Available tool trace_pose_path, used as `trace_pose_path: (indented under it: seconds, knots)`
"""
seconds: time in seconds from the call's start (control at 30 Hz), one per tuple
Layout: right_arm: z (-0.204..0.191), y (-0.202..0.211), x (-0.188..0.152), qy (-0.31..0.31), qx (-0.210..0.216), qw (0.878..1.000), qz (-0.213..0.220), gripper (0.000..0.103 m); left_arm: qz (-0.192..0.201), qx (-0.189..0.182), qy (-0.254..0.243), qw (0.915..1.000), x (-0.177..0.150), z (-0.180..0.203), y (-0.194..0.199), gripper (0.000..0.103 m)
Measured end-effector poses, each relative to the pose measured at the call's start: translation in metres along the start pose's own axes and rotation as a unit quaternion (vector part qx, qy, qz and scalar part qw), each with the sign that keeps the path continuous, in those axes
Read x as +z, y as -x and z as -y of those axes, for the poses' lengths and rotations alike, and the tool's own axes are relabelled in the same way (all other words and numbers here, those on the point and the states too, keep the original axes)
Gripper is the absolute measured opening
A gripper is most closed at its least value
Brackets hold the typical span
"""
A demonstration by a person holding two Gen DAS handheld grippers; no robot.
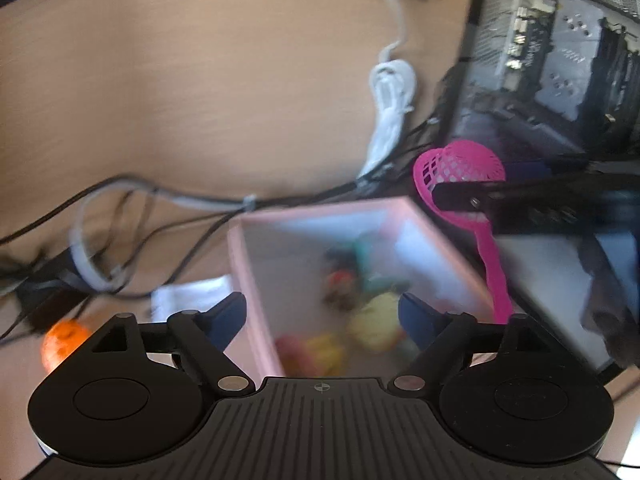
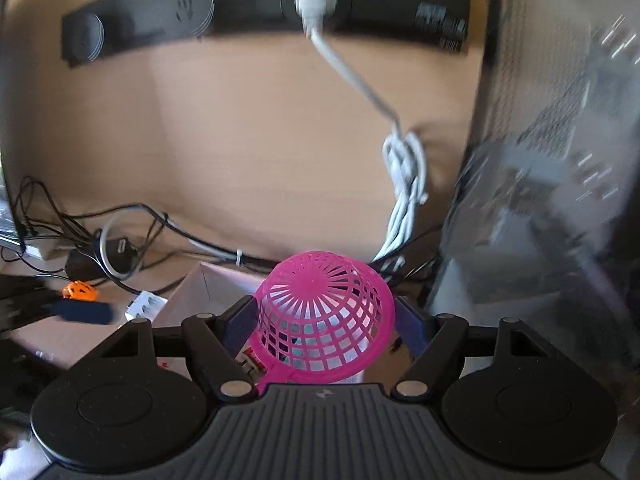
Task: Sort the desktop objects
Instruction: 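Carry the strainer and keyring over the pink box and open both grippers, then withdraw both grippers from the box toward the white charger and star figurine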
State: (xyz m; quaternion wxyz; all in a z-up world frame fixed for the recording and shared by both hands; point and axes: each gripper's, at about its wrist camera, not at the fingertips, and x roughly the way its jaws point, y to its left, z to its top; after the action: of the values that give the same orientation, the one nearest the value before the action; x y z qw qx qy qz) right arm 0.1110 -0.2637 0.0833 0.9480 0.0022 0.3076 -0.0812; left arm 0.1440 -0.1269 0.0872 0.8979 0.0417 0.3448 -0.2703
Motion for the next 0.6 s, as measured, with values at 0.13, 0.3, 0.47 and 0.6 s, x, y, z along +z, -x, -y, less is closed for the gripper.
trace_pose_path:
  seconds: [0.13, 0.3, 0.47, 0.6]
  knots:
    - [-0.016, -0.031, -0.009, -0.004, -0.013, 1.0, -0.008, 0.075, -0.009, 0.032, 0.04, 0.9986, -0.021, -0.03, 0.018, 0.093]
    - [-0.029, -0.066, -0.03, -0.014, 0.004, 0.997, -0.072, 0.077, -0.021, 0.072, 0.074, 0.9944, -0.051, -0.061, 0.045, 0.096]
    - [-0.044, -0.057, -0.04, -0.002, 0.021, 0.996, -0.092, 0.08, -0.018, 0.133, 0.083, 0.9874, -0.083, -0.086, 0.079, 0.097]
    - [-0.072, -0.039, -0.013, 0.03, 0.049, 0.996, -0.061, 0.091, -0.024, 0.168, 0.107, 0.9798, -0.106, -0.104, 0.103, 0.098]
